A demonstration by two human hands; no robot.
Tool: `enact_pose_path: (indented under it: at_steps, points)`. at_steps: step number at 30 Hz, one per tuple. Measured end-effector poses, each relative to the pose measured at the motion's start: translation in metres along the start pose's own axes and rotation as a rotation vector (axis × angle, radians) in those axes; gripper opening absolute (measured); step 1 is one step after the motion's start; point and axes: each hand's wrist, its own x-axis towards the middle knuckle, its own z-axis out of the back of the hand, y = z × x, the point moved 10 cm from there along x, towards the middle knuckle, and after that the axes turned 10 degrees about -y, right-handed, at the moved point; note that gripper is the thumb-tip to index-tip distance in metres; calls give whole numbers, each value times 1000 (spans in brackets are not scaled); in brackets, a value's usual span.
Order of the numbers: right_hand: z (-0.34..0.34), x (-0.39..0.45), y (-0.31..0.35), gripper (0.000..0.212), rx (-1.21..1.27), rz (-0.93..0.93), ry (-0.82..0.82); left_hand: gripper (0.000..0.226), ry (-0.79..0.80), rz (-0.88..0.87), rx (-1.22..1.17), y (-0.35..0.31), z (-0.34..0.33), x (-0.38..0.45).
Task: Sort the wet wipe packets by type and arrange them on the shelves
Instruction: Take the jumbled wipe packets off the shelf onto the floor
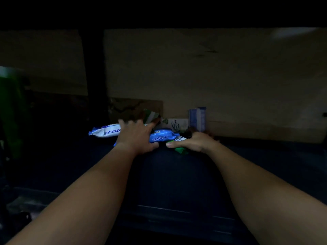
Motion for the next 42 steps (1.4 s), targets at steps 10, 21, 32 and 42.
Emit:
enact_pose_path:
  at_steps: [10, 21, 32, 42]
  points:
    - [16, 3, -7, 112, 195, 97, -76, 92, -56, -192, -64, -23, 0, 8]
    - [19, 2, -4, 84, 360, 134, -126, 80, -97, -245, -14, -39, 0, 6]
    - [73, -32, 3, 66, 198, 218, -551, 79, -440, -411, 21, -60, 64, -26]
    - [149, -143, 6, 60, 117, 296, -658, 84, -388, -362, -17, -48, 138, -79]
